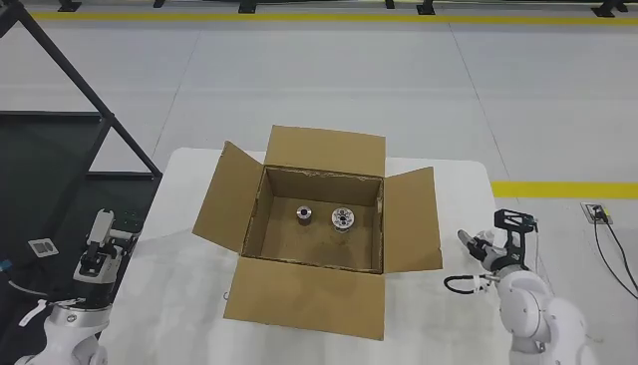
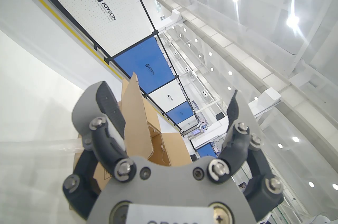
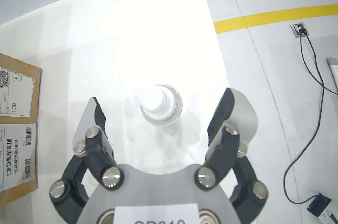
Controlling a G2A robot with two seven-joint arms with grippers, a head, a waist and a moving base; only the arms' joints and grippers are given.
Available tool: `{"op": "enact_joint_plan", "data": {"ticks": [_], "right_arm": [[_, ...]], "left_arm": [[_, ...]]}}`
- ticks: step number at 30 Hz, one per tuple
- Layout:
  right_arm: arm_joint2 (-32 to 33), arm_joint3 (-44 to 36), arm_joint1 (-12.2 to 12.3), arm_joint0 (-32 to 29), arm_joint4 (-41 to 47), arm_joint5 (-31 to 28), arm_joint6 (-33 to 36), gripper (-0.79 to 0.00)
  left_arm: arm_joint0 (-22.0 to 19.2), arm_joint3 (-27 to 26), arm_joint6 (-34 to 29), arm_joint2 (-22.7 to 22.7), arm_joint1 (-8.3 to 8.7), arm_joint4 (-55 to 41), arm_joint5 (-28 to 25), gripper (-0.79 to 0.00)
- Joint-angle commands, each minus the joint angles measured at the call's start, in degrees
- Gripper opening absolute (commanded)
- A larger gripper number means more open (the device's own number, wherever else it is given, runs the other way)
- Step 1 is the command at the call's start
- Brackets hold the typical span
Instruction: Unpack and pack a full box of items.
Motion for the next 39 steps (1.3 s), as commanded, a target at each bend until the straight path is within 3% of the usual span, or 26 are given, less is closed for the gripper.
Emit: {"op": "enact_joint_plan", "data": {"ticks": [1,4,6,7,14,23,30,39], "right_arm": [[-0.14,0.5,0.13,0.34,0.13,-0.06,0.18,-0.413],[-0.27,0.85,0.32,0.55,0.25,-0.05,0.33,-0.582],[-0.25,1.06,0.47,0.67,0.42,-0.29,0.41,-0.757],[-0.3,1.08,0.53,0.66,0.62,-0.33,0.46,-0.785],[-0.22,-1.21,0.7,-0.37,2.78,2.3,-0.27,-0.785],[0.43,-12.19,0.44,-5.47,10.49,6.49,-3.48,-0.785],[-3.71,-21.53,0.19,-6.65,8.54,12.12,-3.9,-0.785],[-12.39,-33.06,-0.03,-7.73,2.17,14.88,-3.77,-0.785]], "left_arm": [[0.0,0.0,0.0,0.0,0.0,0.0,0.0,0.0],[0.0,0.0,0.0,0.0,0.0,0.0,0.0,0.0],[0.0,0.0,0.0,0.0,0.0,0.0,0.0,0.0],[0.0,0.0,0.0,0.0,0.0,0.0,0.0,0.0],[0.0,0.0,0.0,0.0,0.0,0.0,0.0,0.0],[0.0,0.0,0.0,0.0,0.0,0.0,0.0,0.0],[0.0,0.0,0.0,0.0,0.0,0.0,0.0,0.0],[0.0,0.0,0.0,0.0,0.0,0.0,0.0,0.0]]}}
